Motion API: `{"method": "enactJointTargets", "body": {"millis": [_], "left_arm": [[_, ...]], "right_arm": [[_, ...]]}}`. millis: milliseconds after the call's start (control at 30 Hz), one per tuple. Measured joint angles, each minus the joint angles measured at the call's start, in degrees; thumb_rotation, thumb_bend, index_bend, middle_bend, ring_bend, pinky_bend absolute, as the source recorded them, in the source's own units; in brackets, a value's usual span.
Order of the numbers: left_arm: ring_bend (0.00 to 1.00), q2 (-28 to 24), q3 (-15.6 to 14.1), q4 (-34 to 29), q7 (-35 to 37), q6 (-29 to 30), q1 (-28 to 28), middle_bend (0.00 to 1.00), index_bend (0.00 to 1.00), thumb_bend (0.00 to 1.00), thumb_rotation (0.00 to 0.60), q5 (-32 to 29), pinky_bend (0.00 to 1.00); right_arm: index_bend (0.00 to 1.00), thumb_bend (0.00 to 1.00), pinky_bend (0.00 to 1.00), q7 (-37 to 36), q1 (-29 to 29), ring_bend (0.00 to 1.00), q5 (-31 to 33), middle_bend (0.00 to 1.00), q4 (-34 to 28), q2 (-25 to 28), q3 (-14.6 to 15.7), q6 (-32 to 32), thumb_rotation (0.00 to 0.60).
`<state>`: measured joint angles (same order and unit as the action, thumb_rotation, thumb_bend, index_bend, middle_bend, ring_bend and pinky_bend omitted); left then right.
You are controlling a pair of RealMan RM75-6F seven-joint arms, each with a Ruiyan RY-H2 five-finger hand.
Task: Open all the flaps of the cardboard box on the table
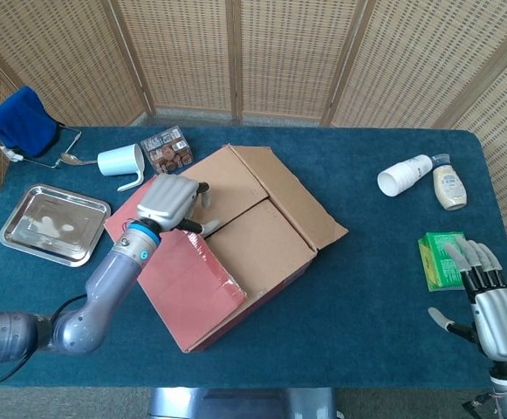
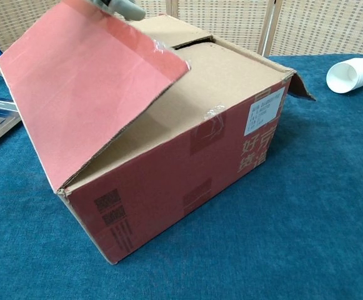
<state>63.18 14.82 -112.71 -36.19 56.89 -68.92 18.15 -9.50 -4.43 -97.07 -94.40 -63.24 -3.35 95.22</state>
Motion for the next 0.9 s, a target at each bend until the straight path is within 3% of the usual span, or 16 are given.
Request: {"method": "enactJointTargets", "body": {"millis": [567, 700, 900], "left_arm": [[0.61, -17.7, 2.9, -10.2, 11.5, -9.2, 4.8, 0.74, 0.50, 0.00, 0.380, 1.6, 0.52], [0.60, -21.6, 3.9, -11.4, 16.2, -15.0, 6.5, 0.73, 0.49, 0.00, 0.381, 2.2, 0.51], [0.59, -31.7, 4.7, -13.1, 22.0, -26.4, 9.1, 0.72, 0.48, 0.00, 0.387, 4.8, 0.51]], "right_arm": [[0.00, 0.10, 0.00, 2.4, -0.2, 0.00, -0.5, 0.00, -0.1, -0.8, 0.3, -0.7, 0.600], [0.00, 0.10, 0.00, 3.7, -0.4, 0.00, -1.5, 0.00, -0.2, -1.2, 0.6, -1.0, 0.600], [0.00, 0.10, 0.00, 5.0, -0.7, 0.00, -2.4, 0.00, -0.5, -1.8, 1.0, -1.4, 0.600]]}}
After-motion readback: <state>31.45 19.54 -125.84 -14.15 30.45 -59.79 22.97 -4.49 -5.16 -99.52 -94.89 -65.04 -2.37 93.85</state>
